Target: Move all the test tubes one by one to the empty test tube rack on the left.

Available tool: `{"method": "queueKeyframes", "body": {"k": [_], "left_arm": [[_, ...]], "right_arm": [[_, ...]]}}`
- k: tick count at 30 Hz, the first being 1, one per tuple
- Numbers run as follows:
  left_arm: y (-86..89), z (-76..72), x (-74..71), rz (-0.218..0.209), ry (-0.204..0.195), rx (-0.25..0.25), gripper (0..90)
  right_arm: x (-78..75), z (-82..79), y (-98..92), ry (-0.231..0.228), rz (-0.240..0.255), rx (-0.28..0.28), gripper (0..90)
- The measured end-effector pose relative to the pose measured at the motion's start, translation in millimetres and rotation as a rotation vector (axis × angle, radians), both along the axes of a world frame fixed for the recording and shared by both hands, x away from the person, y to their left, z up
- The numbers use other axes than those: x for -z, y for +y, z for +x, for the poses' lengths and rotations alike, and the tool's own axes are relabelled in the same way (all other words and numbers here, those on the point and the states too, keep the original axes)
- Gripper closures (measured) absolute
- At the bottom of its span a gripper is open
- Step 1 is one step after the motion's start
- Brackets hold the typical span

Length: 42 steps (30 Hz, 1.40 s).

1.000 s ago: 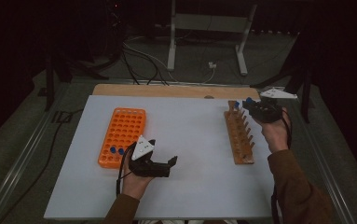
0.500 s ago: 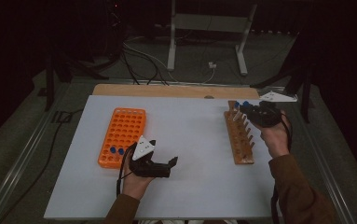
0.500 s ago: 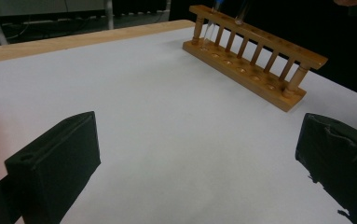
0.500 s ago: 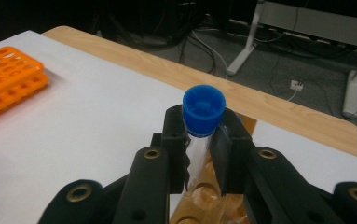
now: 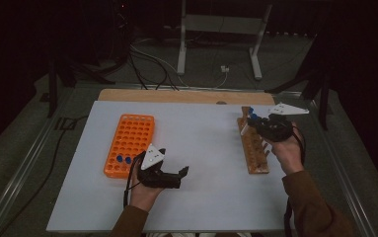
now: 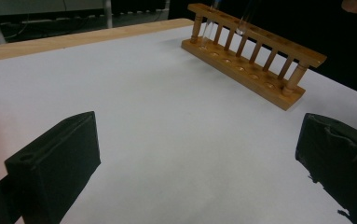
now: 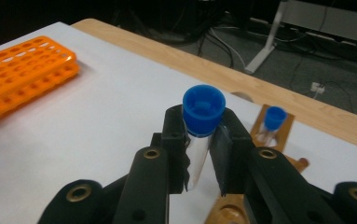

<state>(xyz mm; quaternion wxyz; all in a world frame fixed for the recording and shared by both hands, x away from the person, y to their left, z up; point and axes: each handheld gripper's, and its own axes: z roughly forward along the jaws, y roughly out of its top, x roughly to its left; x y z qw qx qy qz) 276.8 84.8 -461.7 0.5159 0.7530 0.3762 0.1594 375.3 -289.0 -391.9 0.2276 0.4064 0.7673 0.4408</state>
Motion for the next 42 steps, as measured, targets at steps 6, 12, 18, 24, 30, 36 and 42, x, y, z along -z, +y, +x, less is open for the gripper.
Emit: {"method": "queueKeyframes", "body": {"k": [6,12,18,24,30,36,42], "left_arm": [[-1.2,-0.2,1.0,0.002,0.003,0.001,0.8],[-4.6,-1.9,2.3,0.008,0.006,0.006,0.8],[-14.3,-3.5,1.5,0.011,0.008,0.036,0.8],[-27.8,-2.0,-3.4,0.024,-0.010,0.064,0.8],[-42.2,4.5,-7.3,0.037,-0.028,0.081,0.9],[-56.4,13.4,-8.4,0.051,-0.034,0.075,2.7],[-75.7,19.4,-6.1,0.087,-0.041,0.090,6.7]], "right_arm": [[5.7,-6.8,7.3,0.012,-0.001,-0.030,76.4],[10.8,-13.3,13.5,0.023,0.006,-0.056,76.4],[12.9,-17.8,21.2,0.034,0.008,-0.084,76.4],[12.2,-23.6,33.0,0.042,0.011,-0.122,76.4],[14.0,-30.3,46.7,0.051,0.016,-0.165,76.3],[16.0,-36.8,58.5,0.066,0.034,-0.207,76.3],[16.3,-41.2,72.7,0.078,0.048,-0.250,76.3]]}}
